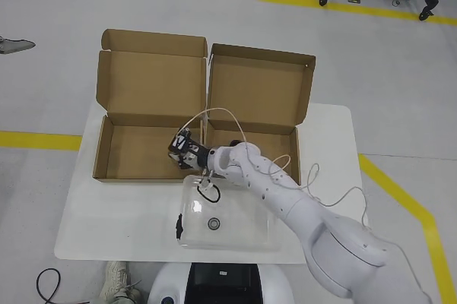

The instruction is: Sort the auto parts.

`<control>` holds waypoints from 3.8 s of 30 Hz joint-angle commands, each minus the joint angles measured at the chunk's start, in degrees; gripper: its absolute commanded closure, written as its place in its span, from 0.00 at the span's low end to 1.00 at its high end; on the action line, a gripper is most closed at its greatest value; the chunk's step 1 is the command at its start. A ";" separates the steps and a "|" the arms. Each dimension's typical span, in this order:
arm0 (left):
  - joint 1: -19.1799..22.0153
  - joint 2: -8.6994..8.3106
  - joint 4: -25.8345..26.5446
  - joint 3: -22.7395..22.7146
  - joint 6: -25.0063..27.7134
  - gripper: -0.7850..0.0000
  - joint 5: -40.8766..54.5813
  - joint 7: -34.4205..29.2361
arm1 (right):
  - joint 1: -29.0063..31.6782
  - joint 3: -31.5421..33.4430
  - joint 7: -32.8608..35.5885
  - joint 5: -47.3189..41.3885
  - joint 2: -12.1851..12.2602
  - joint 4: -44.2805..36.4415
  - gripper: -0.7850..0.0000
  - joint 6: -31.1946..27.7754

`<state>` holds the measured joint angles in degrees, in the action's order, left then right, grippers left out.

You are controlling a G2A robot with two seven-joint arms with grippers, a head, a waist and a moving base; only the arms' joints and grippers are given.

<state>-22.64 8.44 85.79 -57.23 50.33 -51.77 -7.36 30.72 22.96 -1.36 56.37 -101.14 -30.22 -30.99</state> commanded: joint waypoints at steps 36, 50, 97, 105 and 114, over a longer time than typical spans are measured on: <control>0.00 0.00 0.00 0.00 0.00 0.00 0.00 0.00 | 7.21 7.94 -2.08 18.15 5.96 -26.57 0.00 -3.06; 0.00 0.00 0.00 0.00 0.00 0.00 0.00 0.00 | 32.22 27.20 19.05 25.10 17.84 -64.78 0.00 -16.78; 0.00 0.00 0.00 0.00 0.00 0.00 0.00 0.00 | 45.29 29.22 28.03 34.16 24.78 -66.17 0.50 -20.99; 0.00 0.00 0.00 0.00 0.00 0.00 0.00 0.00 | 43.86 26.45 28.16 36.54 24.75 -64.27 0.51 -18.93; 0.00 0.00 0.00 0.00 0.00 0.00 0.00 0.00 | 42.17 23.88 29.41 36.84 24.55 -62.51 0.51 -17.47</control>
<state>-22.64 8.44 85.79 -57.23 50.33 -51.77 -7.36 72.96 46.97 27.89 93.13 -76.59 -92.76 -48.58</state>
